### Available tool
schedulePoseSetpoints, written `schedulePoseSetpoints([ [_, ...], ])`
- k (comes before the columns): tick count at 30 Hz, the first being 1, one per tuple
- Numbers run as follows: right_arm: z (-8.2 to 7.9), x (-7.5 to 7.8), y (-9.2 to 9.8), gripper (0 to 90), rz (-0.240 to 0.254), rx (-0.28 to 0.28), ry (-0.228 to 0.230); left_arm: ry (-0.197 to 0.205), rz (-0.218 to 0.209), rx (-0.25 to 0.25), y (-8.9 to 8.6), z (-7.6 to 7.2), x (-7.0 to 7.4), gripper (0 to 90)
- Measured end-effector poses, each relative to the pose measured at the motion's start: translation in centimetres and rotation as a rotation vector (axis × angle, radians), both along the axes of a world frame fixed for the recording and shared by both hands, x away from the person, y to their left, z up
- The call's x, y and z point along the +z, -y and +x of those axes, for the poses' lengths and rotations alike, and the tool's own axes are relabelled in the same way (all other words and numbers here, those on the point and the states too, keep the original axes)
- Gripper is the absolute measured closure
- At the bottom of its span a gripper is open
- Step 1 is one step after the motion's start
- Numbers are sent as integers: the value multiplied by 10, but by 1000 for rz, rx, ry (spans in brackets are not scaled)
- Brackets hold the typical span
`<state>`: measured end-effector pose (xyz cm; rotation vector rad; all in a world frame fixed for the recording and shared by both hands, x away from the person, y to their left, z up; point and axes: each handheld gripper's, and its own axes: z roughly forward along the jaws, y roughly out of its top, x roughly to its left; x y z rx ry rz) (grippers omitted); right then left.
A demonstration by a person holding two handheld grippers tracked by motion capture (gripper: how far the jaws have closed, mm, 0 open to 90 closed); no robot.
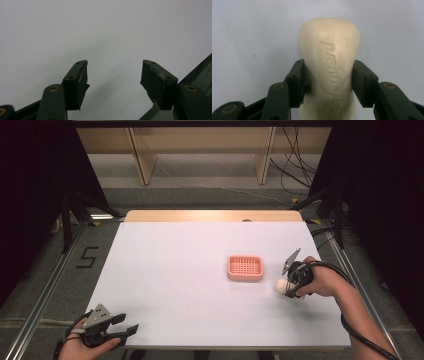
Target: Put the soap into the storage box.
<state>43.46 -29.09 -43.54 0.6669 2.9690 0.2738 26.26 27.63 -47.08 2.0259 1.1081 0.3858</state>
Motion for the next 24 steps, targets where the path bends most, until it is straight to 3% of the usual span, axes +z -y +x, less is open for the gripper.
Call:
schedulePoseSetpoints([
  [11,0,10,-1,506,19,-6,25,-5,10,-9,-2,0,2,377],
  [18,-1,15,-2,506,28,-23,25,1,-13,4,-1,-1,2,377],
  [24,0,19,-5,506,33,7,48,5,-3,-9,-1,-1,3,378],
])
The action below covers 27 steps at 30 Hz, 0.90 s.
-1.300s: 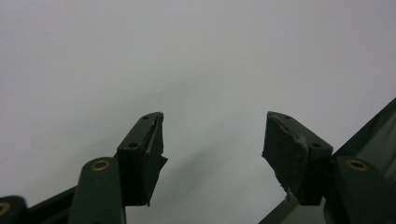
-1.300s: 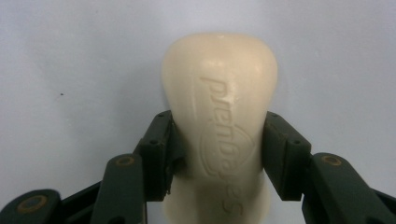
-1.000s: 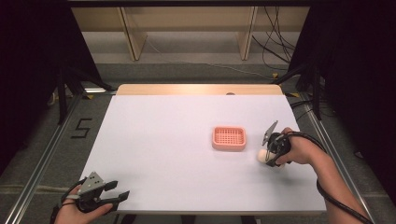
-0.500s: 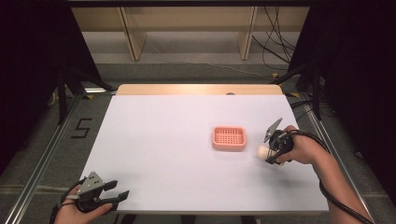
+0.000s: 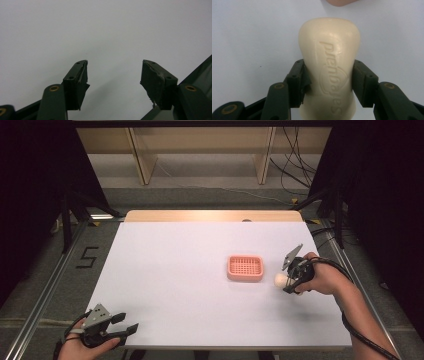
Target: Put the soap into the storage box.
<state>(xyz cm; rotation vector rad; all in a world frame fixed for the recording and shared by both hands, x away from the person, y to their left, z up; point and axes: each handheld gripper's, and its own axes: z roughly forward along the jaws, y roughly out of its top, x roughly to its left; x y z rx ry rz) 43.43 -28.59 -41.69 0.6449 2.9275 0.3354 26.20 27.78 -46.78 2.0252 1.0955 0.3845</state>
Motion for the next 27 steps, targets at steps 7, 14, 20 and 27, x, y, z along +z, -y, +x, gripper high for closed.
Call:
schedulePoseSetpoints([
  [7,1,9,-3,506,16,13,25,19,-29,22,2,-1,0,379],
  [14,1,13,-5,506,49,5,40,22,-32,19,2,-1,0,381],
  [20,1,14,-5,506,28,-4,40,17,-30,18,1,-1,1,381],
  [27,6,21,-7,506,23,20,51,12,-5,7,-1,0,1,382],
])
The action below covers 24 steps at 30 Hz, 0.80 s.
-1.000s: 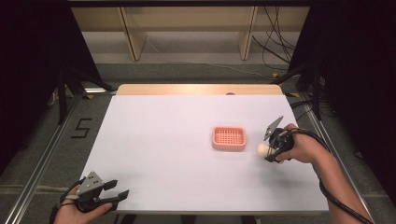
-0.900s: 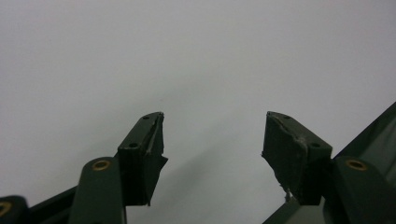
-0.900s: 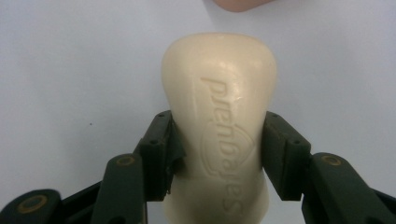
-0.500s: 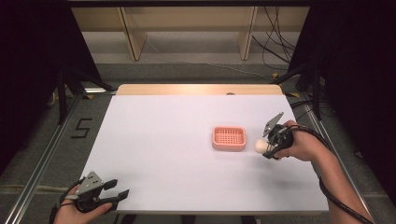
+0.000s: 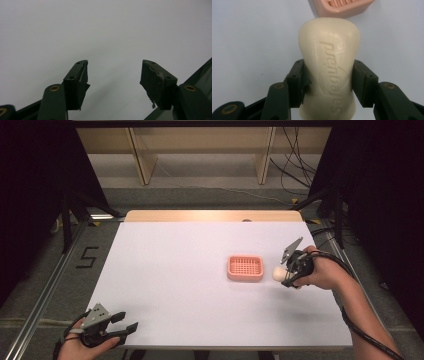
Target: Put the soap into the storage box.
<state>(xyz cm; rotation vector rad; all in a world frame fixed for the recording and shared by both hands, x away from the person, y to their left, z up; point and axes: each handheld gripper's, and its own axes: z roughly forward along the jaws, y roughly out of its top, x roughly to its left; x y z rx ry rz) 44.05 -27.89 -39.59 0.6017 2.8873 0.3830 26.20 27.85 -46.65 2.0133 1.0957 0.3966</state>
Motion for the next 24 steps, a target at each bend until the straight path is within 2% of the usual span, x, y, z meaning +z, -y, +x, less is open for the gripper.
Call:
schedulePoseSetpoints([
  [1,-1,1,-1,506,-2,-17,2,1,0,1,0,0,0,382],
  [2,1,2,-1,506,-3,0,3,1,0,0,0,0,0,382],
  [4,1,3,-3,506,-6,-8,10,1,0,-1,0,0,0,382],
  [5,2,4,-4,506,-14,-14,-4,1,-1,-1,0,0,0,382],
  [6,2,4,-4,506,-11,-2,5,3,-3,-1,0,0,0,382],
  [7,2,6,-5,506,-22,-14,-17,4,-4,2,0,0,0,382],
  [8,3,6,-6,506,-18,-5,1,3,-3,0,0,0,0,382],
  [9,2,7,-7,506,-17,-21,5,4,-4,0,0,0,0,382],
  [10,5,6,-7,506,-14,18,16,9,-6,0,0,0,0,382],
  [11,5,7,-8,506,-21,7,11,13,-31,12,2,-1,-1,382],
  [12,5,7,-8,506,-21,7,11,13,-31,12,2,-1,-1,382],
  [13,7,8,-10,506,-30,18,-3,11,-5,2,1,0,0,382],
  [14,8,7,-11,506,-25,19,7,12,-6,2,1,0,0,382],
  [15,8,8,-11,506,-34,22,-2,14,-32,11,2,-1,-1,383],
  [16,9,7,-12,506,-37,24,-2,10,-16,4,1,0,0,382],
  [18,8,7,-14,506,-44,13,-2,10,-30,10,2,-1,-1,382],
  [20,11,7,-15,506,-50,47,-3,15,-23,9,2,-1,0,382],
  [23,11,8,-18,506,-61,35,3,11,-26,7,2,-1,0,382],
  [24,13,7,-18,506,-58,70,6,11,-26,7,2,-1,0,382],
])
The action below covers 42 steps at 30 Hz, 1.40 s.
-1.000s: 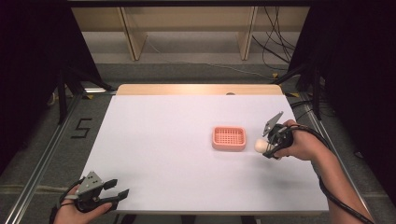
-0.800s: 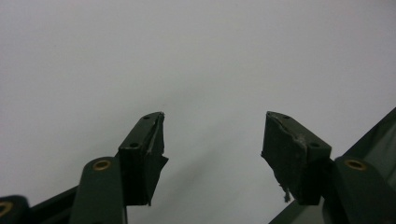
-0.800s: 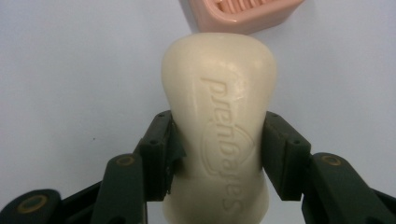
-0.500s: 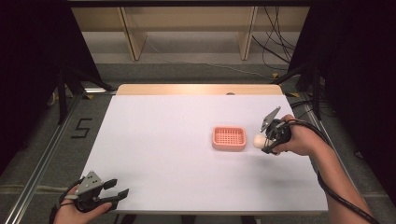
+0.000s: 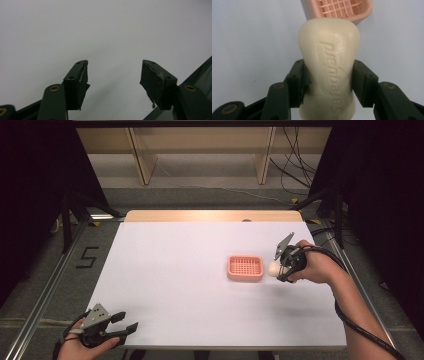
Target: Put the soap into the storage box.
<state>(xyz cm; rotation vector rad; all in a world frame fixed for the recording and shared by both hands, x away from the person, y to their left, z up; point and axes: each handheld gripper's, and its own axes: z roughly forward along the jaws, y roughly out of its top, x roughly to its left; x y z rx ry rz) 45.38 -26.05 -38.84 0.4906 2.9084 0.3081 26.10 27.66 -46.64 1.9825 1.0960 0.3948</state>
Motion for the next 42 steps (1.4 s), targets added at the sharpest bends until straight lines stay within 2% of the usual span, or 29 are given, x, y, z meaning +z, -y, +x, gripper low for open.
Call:
schedulePoseSetpoints([
  [1,0,0,-1,506,0,5,-1,1,-1,1,0,0,0,383],
  [2,-2,1,-2,506,-4,-29,0,1,-1,1,0,0,0,383],
  [4,1,0,-3,506,-3,5,3,1,1,-1,0,0,0,383],
  [9,2,-1,-7,506,3,9,2,1,2,4,0,0,0,383],
  [12,1,0,-9,506,-7,-14,7,4,1,3,0,0,0,383],
  [13,3,-1,-10,506,-9,6,12,9,-1,4,0,0,0,383],
  [14,3,-1,-11,506,-18,-9,13,7,-1,4,0,0,0,383],
  [15,4,-1,-12,506,-8,17,16,2,1,2,0,0,0,383],
  [22,4,2,-15,506,-17,3,13,2,3,3,0,0,0,383],
  [24,6,2,-15,506,-17,11,11,14,0,14,0,0,-1,383],
  [25,6,2,-15,506,-18,19,20,-1,6,1,-1,0,1,383],
  [27,6,3,-16,506,-19,16,12,1,5,3,-1,0,0,383],
  [29,6,3,-16,506,-16,21,27,13,-9,12,0,0,-1,383],
  [30,6,4,-16,506,-15,25,30,12,-2,10,0,0,-1,383],
  [32,6,4,-16,506,-15,24,32,13,-1,10,0,0,-1,383],
  [33,6,4,-18,506,-22,6,29,17,1,16,0,0,-1,383],
  [34,7,4,-18,506,-21,25,23,13,-8,12,1,0,-1,383],
  [38,9,5,-19,506,-18,35,28,14,2,13,0,0,-1,383],
  [39,10,5,-19,506,-18,51,32,0,4,2,-1,0,0,383],
  [42,9,4,-20,506,-14,31,31,2,5,1,-1,0,0,383],
])
